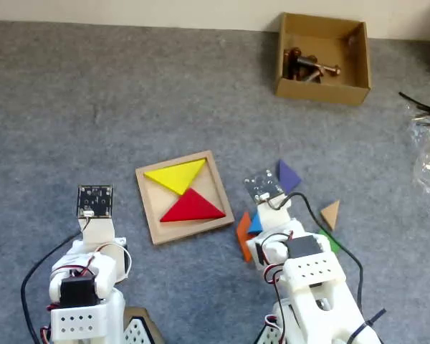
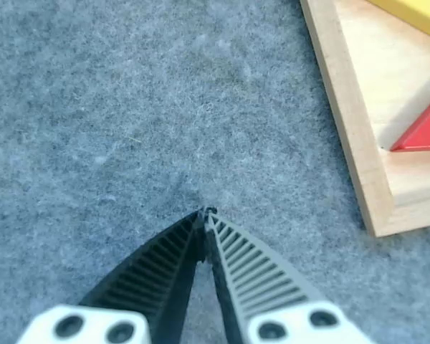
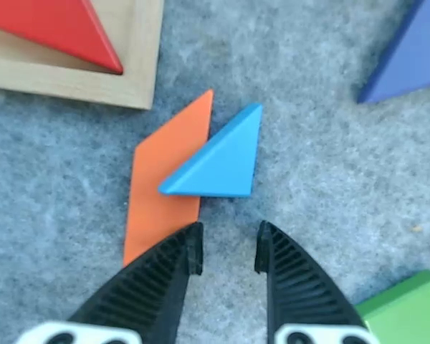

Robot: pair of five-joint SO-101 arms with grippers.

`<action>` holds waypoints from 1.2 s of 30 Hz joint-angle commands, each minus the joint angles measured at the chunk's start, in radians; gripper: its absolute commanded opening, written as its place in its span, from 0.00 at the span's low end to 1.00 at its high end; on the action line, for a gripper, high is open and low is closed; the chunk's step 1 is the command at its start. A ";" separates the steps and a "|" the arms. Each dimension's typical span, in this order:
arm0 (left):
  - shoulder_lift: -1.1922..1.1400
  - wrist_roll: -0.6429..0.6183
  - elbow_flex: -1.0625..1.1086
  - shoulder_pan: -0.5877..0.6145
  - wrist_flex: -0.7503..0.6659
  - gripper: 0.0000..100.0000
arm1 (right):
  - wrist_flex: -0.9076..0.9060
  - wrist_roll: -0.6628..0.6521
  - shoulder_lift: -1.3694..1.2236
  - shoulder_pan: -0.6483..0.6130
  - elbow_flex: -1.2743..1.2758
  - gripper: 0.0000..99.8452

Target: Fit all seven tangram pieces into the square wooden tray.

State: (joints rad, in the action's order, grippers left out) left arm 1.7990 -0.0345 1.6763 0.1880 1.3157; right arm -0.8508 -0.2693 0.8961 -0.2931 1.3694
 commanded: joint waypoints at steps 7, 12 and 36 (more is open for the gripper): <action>-0.007 -0.003 0.021 0.008 0.008 0.00 | 0.016 0.002 0.027 0.012 -0.008 0.13; -0.007 -0.003 0.021 0.008 0.008 0.00 | 0.016 0.002 0.027 0.012 -0.008 0.13; -0.007 -0.003 0.021 0.008 0.008 0.00 | 0.021 0.003 0.027 0.005 0.013 0.13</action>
State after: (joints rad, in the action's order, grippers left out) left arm 1.7990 -0.0345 1.6763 0.1880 1.3157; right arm -0.8447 -0.2693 0.8961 -0.2931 1.3909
